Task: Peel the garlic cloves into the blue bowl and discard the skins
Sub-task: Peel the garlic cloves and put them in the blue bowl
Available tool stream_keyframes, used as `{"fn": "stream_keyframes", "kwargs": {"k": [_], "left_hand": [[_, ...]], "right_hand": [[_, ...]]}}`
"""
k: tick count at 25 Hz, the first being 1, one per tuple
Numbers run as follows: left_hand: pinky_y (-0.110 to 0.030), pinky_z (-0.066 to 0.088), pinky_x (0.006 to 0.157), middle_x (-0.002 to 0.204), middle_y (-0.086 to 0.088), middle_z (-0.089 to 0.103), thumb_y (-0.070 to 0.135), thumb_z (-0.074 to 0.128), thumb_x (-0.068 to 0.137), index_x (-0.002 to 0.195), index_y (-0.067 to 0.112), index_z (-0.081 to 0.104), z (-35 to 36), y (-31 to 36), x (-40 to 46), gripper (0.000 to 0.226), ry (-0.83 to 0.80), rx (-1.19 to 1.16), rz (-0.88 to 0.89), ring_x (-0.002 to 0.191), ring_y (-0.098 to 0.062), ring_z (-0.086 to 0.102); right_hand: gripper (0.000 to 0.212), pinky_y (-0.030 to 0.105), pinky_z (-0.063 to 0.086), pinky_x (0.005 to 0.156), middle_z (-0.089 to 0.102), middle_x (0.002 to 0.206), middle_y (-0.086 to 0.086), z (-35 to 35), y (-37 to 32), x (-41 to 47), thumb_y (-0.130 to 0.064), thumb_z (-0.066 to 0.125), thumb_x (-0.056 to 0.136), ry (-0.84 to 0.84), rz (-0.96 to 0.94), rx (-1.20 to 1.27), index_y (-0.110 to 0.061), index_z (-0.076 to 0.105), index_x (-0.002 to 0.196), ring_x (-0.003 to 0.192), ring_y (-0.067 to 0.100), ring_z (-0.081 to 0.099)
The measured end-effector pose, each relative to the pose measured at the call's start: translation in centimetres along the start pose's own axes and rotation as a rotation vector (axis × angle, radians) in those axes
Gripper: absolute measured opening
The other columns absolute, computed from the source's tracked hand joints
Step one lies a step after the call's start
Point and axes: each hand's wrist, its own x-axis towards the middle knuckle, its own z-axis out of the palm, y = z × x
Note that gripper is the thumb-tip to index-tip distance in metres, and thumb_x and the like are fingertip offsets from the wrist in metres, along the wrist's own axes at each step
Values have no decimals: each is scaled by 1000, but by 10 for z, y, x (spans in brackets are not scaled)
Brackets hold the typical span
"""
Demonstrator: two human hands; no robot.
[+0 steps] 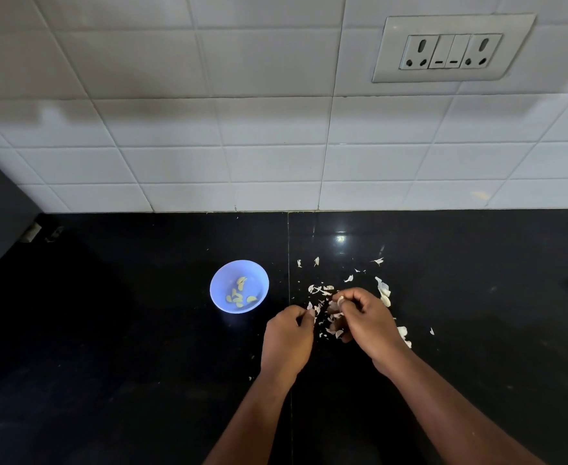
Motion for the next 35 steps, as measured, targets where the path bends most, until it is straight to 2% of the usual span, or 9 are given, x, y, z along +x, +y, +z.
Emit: {"fn": "stream_keyframes", "kwargs": {"k": [4, 8, 11, 16, 21, 25, 30, 33, 35], "left_hand": [[-28, 50, 79, 113, 11, 67, 35, 57, 102, 118, 33, 72, -3, 1, -3, 22, 21, 227, 86, 97, -9, 67], [-23, 47, 62, 88, 9, 76, 29, 64, 103, 98, 29, 78, 4, 12, -5, 14, -12, -310, 34, 71, -3, 64], [-24, 39, 49, 77, 4, 74, 22, 66, 102, 97, 20, 79, 2, 17, -4, 14, -76, -458, -54, 63, -7, 56], [-25, 40, 47, 84, -2, 72, 21, 70, 100, 105, 18, 78, 10, 21, -6, 9, -73, -589, -75, 66, -9, 58], [-16, 46, 54, 90, 7, 78, 18, 71, 99, 113, 28, 78, 12, 22, -7, 18, -43, -562, 71, 68, 1, 64], [-24, 41, 50, 86, -3, 71, 17, 74, 97, 107, 23, 79, 7, 15, -7, 13, -96, -639, 57, 69, -9, 58], [-26, 40, 48, 83, -7, 70, 13, 66, 102, 106, 14, 79, 7, 9, -5, 14, -124, -670, -9, 66, -10, 58], [-25, 41, 47, 75, -5, 64, 13, 64, 103, 102, 11, 77, 7, 7, 2, 12, -5, -667, -96, 63, -10, 57], [-25, 39, 46, 71, -2, 63, 13, 64, 103, 104, 9, 75, 6, 7, 4, 11, 29, -695, -139, 60, -10, 56]], "right_hand": [[22, 29, 59, 64, 73, 84, 0, -5, 5, 3, -14, 64, 102, -61, -87, -122, -30, 76, 110, 66, 10, 70], [18, 35, 61, 70, 75, 86, 11, -3, 1, 3, -4, 64, 99, -169, -96, -52, -17, 75, 105, 70, 18, 73], [11, 36, 59, 65, 75, 79, 9, -2, -6, 1, -17, 71, 99, -184, -90, -4, -13, 78, 92, 66, 20, 68], [29, 19, 50, 61, 75, 76, -4, 4, -10, 1, -39, 59, 104, -66, -119, -139, -25, 79, 88, 66, 6, 68], [33, 36, 50, 66, 72, 77, 10, 5, -11, 6, -45, 54, 106, -133, -71, -208, -32, 76, 87, 68, 14, 63], [36, 33, 45, 62, 62, 67, 4, -4, -18, 9, -46, 61, 102, -260, 22, -114, -27, 77, 76, 67, 16, 59], [38, 25, 42, 53, 60, 64, 4, -6, -17, 10, -45, 69, 97, -275, 113, -98, -18, 70, 70, 64, 13, 58], [43, 29, 46, 58, 63, 64, -2, -6, -7, 12, -54, 70, 93, -177, 82, -280, -23, 62, 63, 63, 12, 61], [19, 32, 51, 78, 68, 93, -12, -11, 1, 17, -49, 67, 95, -90, -85, -616, -34, 74, 86, 85, 9, 68]]}}
